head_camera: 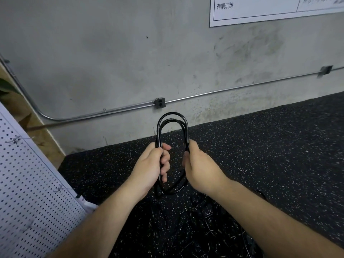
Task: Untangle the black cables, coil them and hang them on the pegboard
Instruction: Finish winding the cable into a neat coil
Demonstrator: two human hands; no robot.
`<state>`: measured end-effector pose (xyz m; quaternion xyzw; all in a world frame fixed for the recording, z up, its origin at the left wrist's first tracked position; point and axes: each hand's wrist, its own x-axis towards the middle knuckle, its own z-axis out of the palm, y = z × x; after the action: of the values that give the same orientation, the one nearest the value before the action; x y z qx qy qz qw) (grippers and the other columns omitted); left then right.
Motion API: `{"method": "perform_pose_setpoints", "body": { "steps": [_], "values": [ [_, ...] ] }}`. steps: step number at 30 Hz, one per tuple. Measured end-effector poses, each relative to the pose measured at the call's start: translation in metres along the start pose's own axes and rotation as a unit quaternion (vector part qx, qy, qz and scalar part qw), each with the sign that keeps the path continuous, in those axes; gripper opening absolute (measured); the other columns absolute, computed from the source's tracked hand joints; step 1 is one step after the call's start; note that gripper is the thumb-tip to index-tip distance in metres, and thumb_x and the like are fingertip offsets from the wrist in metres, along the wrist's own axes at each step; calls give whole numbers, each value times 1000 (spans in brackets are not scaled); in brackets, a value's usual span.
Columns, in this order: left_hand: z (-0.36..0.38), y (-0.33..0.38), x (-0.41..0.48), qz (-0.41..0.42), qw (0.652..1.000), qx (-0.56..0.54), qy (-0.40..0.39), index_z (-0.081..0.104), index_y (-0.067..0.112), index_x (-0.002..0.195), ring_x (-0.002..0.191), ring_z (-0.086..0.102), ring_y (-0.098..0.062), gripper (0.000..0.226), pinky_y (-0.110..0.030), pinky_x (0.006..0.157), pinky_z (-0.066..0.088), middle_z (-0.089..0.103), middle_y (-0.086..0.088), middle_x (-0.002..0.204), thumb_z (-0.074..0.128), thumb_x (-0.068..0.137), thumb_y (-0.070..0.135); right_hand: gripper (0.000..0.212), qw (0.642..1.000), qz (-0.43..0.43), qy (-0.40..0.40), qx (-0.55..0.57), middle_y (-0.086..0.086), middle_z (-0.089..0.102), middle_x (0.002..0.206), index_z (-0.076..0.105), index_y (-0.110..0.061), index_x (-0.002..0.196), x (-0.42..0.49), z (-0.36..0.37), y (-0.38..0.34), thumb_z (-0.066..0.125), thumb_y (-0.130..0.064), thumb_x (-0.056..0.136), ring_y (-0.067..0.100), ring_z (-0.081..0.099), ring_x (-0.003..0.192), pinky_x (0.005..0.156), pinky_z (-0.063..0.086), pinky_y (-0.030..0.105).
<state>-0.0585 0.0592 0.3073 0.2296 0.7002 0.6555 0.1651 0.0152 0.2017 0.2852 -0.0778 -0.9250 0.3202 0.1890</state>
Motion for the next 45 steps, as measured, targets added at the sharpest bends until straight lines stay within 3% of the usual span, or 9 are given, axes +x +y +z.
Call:
{"method": "perform_pose_setpoints", "body": {
  "steps": [8,16,20,25,28,30,35,38,45],
  "values": [
    [13,-7,-2,23,992,117,36,54,36,101,81,56,25,23,1,69,38,62,17,99,33,110,36,48,997,-72,3,-38,9,62,128,31,-11,151,-3,7,-35,41,-12,103,25,65,103,84,54,38],
    [16,-8,-3,60,995,75,40,58,39,108,98,59,21,18,-2,81,41,67,18,107,43,102,47,64,998,-57,-21,-2,11,48,132,19,-15,160,-2,7,-28,41,-11,100,26,58,107,92,53,43],
    [12,-9,1,78,992,90,41,68,27,115,102,69,-1,43,-23,89,53,75,9,108,54,89,58,55,995,-61,-28,71,4,42,116,31,-24,152,1,9,-22,38,-15,98,18,50,103,94,53,37],
    [11,-8,4,99,987,103,75,71,25,102,74,69,0,17,-15,62,49,74,13,82,60,99,38,43,987,-39,-72,138,-7,38,105,38,-25,145,2,4,-16,44,-19,103,0,51,88,77,50,20],
    [3,-1,9,84,985,92,122,68,13,91,41,50,-4,33,-21,45,40,59,14,50,53,103,41,64,989,-34,-76,123,-10,40,119,19,-29,159,-5,10,-7,52,-28,103,-6,55,90,78,48,15],
    [-7,2,16,54,984,56,158,67,5,93,37,42,-9,44,-27,44,37,51,10,44,50,104,44,51,992,-21,-91,85,-7,49,120,35,-27,151,-10,15,6,53,-32,103,1,58,87,75,49,19],
    [-43,16,32,33,960,-73,270,63,6,87,42,40,-10,44,-21,39,35,41,2,56,50,105,43,26,973,28,-214,85,11,66,91,52,-18,102,-27,32,42,37,-38,109,7,52,70,66,49,35],
    [-69,23,39,27,926,-118,358,59,11,79,36,41,-7,43,-24,43,37,45,0,59,50,106,44,35,962,68,-253,77,9,62,88,51,-16,98,-35,39,55,33,-45,108,11,51,75,78,49,39],
    [-88,5,43,37,923,21,383,64,11,85,36,45,-7,41,-22,47,41,48,0,57,51,105,44,14,961,-29,-262,-84,-6,54,74,41,-26,114,-32,31,39,34,-37,109,11,46,60,55,37,29]
  ]
}}
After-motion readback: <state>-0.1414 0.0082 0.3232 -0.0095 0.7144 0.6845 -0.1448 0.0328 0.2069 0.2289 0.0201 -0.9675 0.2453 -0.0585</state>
